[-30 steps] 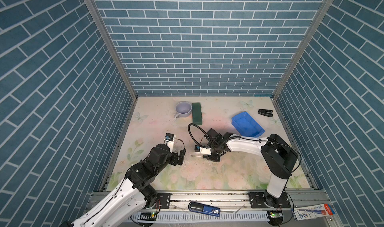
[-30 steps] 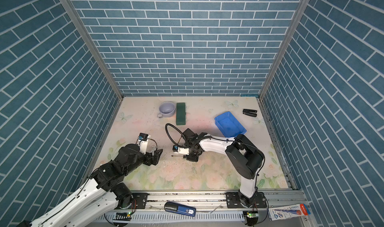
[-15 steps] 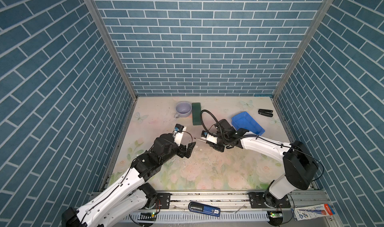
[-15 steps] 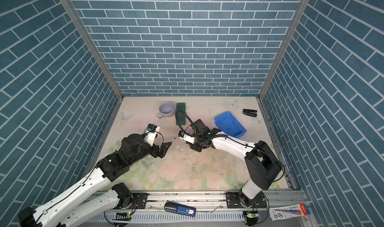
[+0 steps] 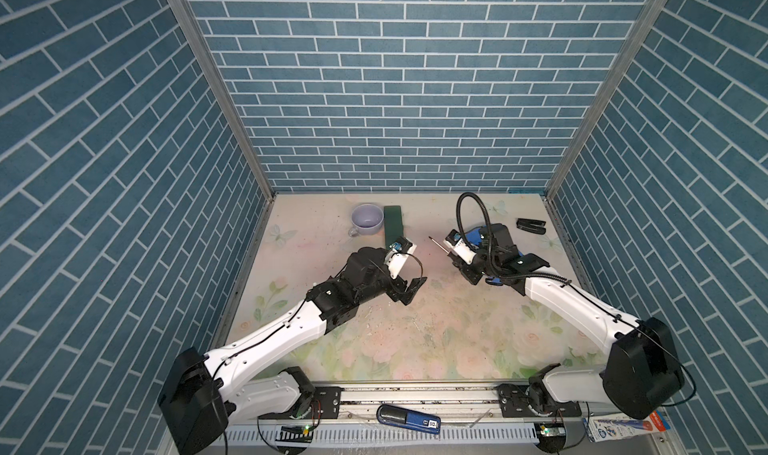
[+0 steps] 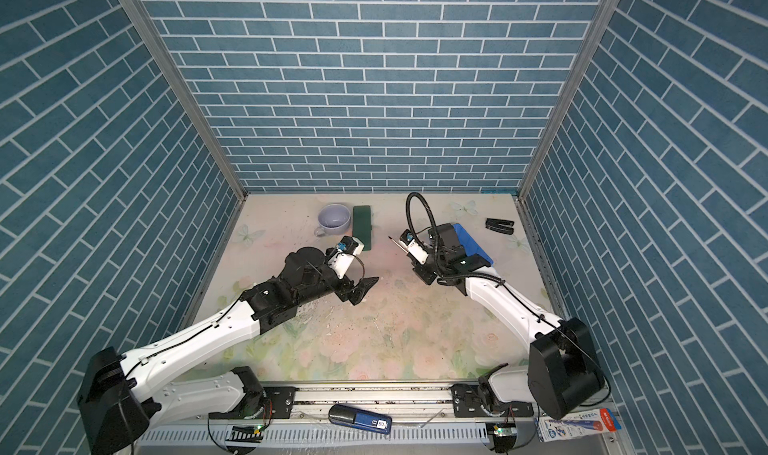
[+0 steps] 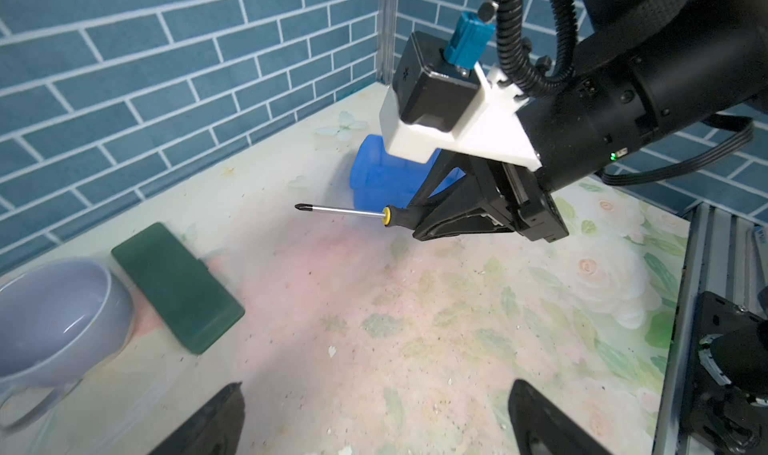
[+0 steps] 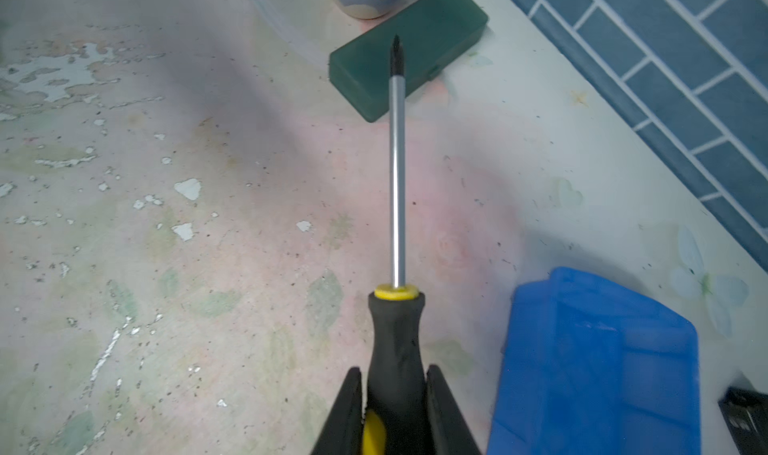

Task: Put the screwdriver in the bin
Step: 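Lift the screwdriver with the right gripper and carry it over the blue bin, then lower the screwdriver into the blue bin and open the right gripper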

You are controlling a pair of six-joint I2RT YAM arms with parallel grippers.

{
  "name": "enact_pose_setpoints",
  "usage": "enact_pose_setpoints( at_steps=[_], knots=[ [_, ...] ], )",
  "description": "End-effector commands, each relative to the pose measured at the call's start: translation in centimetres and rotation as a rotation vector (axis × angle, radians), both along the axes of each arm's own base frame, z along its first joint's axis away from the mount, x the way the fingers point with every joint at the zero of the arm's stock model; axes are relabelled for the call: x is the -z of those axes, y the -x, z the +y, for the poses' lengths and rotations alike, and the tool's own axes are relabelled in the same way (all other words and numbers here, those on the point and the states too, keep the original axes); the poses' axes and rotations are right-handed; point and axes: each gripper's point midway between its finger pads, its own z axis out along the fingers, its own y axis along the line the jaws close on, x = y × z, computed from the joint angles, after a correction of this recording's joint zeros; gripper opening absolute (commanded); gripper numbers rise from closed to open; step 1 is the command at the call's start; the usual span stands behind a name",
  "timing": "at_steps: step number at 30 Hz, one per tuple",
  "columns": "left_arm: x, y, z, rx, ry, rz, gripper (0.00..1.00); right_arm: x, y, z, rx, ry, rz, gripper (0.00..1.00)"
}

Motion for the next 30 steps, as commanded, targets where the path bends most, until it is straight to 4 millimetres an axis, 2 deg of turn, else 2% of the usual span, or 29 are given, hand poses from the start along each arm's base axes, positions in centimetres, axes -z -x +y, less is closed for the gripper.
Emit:
enact_pose_setpoints(
  at_steps=[1, 8, 13, 16, 22, 30],
  knots=[
    [-2.9, -0.2, -2.7, 0.070, 0.071, -0.085, 1.00, 0.2, 0.0, -2.8, 0.088, -0.007, 0.014, 0.10],
    [-2.5, -1.6, -7.4, 0.097, 0.091, -0.126, 1.00, 1.1, -2.5, -8.1, 0.259, 0.038, -0.012, 0.10],
    [-1.4, -2.4, -9.9, 0.094, 0.108, -0.134, 1.00, 3.1, -4.7, -11.6, 0.363, 0.093, 0.003, 0.10],
    [-0.1, -2.6, -10.8, 0.099, 0.075, -0.132, 1.00, 4.3, -5.9, -12.5, 0.391, 0.091, 0.015, 0.10],
    [1.9, -2.2, -11.4, 0.110, 0.028, -0.118, 1.00, 6.6, -7.1, -13.6, 0.397, 0.109, 0.062, 0.10],
    [2.7, -1.8, -11.7, 0.119, 0.025, -0.107, 1.00, 9.4, -7.9, -14.4, 0.404, 0.160, 0.117, 0.10]
  ],
)
